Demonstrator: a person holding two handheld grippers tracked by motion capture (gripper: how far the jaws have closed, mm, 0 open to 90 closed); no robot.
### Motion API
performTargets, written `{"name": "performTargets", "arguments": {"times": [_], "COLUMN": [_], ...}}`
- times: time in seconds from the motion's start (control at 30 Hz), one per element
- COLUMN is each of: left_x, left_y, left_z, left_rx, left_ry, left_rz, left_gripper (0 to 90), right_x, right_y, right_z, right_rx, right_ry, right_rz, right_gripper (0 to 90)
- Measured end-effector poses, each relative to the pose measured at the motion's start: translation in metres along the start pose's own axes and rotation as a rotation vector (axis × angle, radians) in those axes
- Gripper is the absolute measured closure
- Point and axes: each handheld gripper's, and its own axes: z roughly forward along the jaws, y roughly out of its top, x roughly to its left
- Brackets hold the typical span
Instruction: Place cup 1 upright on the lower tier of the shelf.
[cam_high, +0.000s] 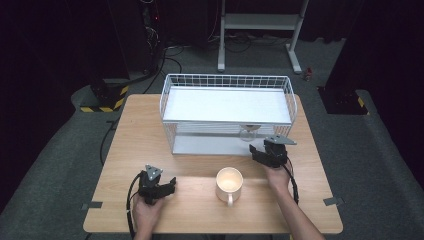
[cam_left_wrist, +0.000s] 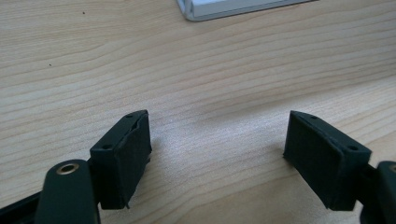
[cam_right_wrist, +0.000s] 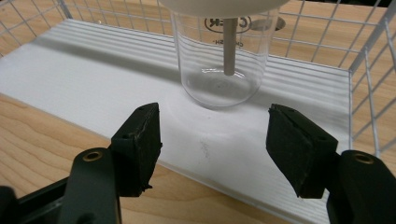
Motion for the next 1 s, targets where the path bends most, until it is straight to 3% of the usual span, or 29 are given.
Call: {"name": "performTargets", "arguments": {"times": [0.2, 0.33, 0.63, 1.0], "left_x": [0.0, 0.0, 0.0, 0.0], "left_y": [0.0, 0.0, 0.0, 0.0], "left_z": [0.0, 0.0, 0.0, 0.0], "left_rx": [-0.001, -0.001, -0.001, -0.001], "left_ry": [0.002, 0.002, 0.002, 0.002], "left_rz": [-0.001, -0.002, -0.002, -0.001], "left_gripper": [23.0, 23.0, 23.0, 23.0], "right_x": [-0.003, -0.004, -0.006, -0.013], "right_y": [-0.004, -0.005, -0.01, -0.014], "right_z": [-0.005, -0.01, -0.02, -0.034], "right_rx": [-0.006, -0.006, -0.024, -0.044], "right_ry": [0.007, 0.014, 0.027, 0.038], "right_rz": [-0.011, 0.009, -0.012, 0.01], "right_gripper": [35.4, 35.4, 35.3, 34.7]}}
